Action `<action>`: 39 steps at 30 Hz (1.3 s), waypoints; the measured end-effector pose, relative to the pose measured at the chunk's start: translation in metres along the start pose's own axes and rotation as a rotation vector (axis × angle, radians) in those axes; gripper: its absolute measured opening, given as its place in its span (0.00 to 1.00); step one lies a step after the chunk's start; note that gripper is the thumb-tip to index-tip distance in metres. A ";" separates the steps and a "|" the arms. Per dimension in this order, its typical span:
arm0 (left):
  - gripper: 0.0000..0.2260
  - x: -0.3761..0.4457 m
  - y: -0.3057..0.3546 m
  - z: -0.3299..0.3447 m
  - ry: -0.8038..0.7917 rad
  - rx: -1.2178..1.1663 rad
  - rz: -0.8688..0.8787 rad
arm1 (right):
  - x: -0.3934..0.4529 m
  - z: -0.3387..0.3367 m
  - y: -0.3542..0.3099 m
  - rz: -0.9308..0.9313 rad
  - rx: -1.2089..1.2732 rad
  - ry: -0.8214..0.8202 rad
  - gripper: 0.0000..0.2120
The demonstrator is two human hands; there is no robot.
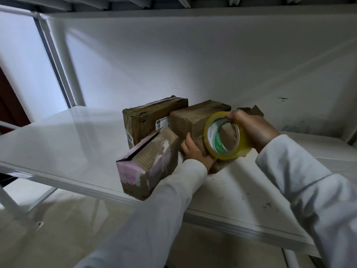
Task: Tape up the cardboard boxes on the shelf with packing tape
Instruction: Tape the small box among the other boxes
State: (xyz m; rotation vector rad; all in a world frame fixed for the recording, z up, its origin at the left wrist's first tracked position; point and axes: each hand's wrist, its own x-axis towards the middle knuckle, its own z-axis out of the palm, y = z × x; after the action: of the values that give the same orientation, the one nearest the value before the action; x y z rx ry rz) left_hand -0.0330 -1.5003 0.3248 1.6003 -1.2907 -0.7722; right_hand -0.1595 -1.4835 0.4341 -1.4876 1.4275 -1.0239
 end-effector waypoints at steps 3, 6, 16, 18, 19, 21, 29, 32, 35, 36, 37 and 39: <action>0.46 0.004 0.002 -0.003 -0.050 0.002 -0.018 | -0.002 -0.010 -0.002 0.003 -0.201 -0.053 0.11; 0.46 0.001 0.001 -0.002 -0.060 0.042 0.042 | -0.005 -0.014 -0.006 0.012 -0.328 -0.075 0.16; 0.40 -0.001 0.001 -0.001 -0.046 0.084 0.017 | -0.009 0.006 -0.023 -0.002 -0.601 -0.064 0.21; 0.39 0.000 0.002 -0.001 -0.032 0.091 0.005 | -0.007 0.010 -0.026 0.008 -0.642 -0.076 0.21; 0.39 0.000 0.002 -0.001 -0.030 0.092 0.000 | -0.007 0.011 -0.027 0.012 -0.646 -0.078 0.21; 0.38 0.000 0.002 0.000 -0.027 0.098 0.001 | -0.007 0.013 -0.026 0.011 -0.631 -0.075 0.21; 0.37 0.002 0.001 -0.003 -0.041 0.114 0.022 | -0.018 0.013 -0.008 -0.027 -0.462 0.013 0.19; 0.38 -0.001 0.000 -0.003 -0.061 0.120 0.050 | -0.021 0.007 -0.002 0.006 -0.435 -0.016 0.17; 0.38 -0.002 0.000 -0.004 -0.072 0.140 0.065 | -0.023 0.008 0.000 0.018 -0.408 -0.024 0.15; 0.38 -0.002 0.000 -0.004 -0.073 0.143 0.063 | -0.023 0.008 0.000 0.018 -0.404 -0.021 0.15; 0.38 -0.003 0.001 -0.004 -0.075 0.145 0.056 | -0.023 0.008 -0.001 0.014 -0.401 -0.018 0.15; 0.37 -0.003 0.003 -0.004 -0.071 0.141 0.032 | -0.024 0.007 -0.001 -0.010 -0.394 -0.021 0.14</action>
State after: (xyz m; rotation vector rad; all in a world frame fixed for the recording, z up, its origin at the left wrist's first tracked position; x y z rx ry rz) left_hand -0.0311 -1.4966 0.3286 1.6717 -1.4458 -0.7377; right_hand -0.1531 -1.4597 0.4318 -1.7772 1.6759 -0.7570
